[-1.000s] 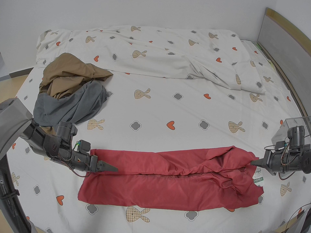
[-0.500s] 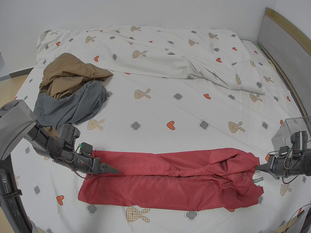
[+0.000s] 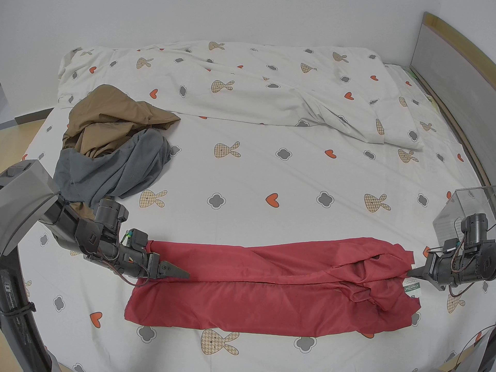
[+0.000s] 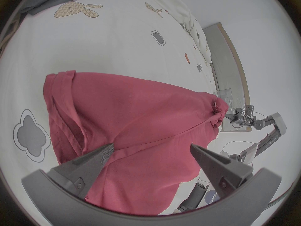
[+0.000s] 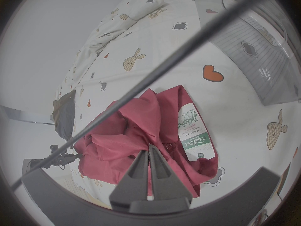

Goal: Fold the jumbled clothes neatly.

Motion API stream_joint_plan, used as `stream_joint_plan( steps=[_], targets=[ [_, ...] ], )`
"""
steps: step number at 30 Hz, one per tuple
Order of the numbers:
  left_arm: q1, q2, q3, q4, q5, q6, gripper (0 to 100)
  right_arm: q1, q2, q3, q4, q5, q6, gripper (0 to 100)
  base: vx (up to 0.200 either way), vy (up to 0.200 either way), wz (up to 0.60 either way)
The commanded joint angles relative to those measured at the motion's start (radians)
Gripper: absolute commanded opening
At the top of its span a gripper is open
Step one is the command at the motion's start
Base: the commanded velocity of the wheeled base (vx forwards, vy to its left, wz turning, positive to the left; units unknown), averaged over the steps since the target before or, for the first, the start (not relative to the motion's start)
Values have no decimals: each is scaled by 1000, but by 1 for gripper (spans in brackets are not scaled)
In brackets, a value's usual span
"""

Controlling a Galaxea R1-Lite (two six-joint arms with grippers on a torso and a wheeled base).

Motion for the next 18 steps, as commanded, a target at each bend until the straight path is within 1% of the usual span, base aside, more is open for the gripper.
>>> stream_joint_plan(
  steps=[1, 3, 4, 7, 10, 11, 12, 14, 15, 16, 17, 18],
  targets=[
    [0, 0, 0, 0, 0, 0, 100, -14, 25, 4, 0, 2, -5, 0, 0, 0, 0],
    [0, 0, 1, 0, 0, 0, 100, -17, 22, -1, 0, 2, -2, 0, 0, 0, 0],
    [0, 0, 0, 0, 0, 0, 100, -15, 16, -2, 0, 2, -2, 100, 0, 0, 0],
    [0, -2, 1, 0, 0, 0, 100, -20, -13, -2, -3, 1, -4, 100, 0, 0, 0],
    [0, -3, 1, 0, 0, 0, 100, -35, -156, -38, -14, 7, 4, 100, 0, 0, 0],
    [0, -3, 1, 0, 0, 0, 100, -37, -163, -41, -14, 8, 5, 100, 0, 0, 0],
    [0, -3, 1, 0, 0, 0, 100, -38, -237, -88, -7, 14, 12, 100, 0, 0, 0],
    [0, -3, 1, 0, 0, 0, 100, -11, -277, -136, 0, 14, 35, 100, 0, 0, 0],
    [0, -3, 1, 0, 0, 0, 100, -11, -277, -136, 0, 14, 35, 100, 0, 0, 0],
    [0, -3, 1, 0, 0, 0, 100, 45, -285, -157, 6, 13, 62, 100, 0, 0, 0],
    [0, -3, 1, -1, 0, 0, 100, 141, -278, -186, 6, 7, 104, 100, 0, 0, 0],
    [0, -5, 1, -1, 0, 0, 100, 186, -275, -203, 6, 5, 128, 100, 0, 0, 0]
  ],
)
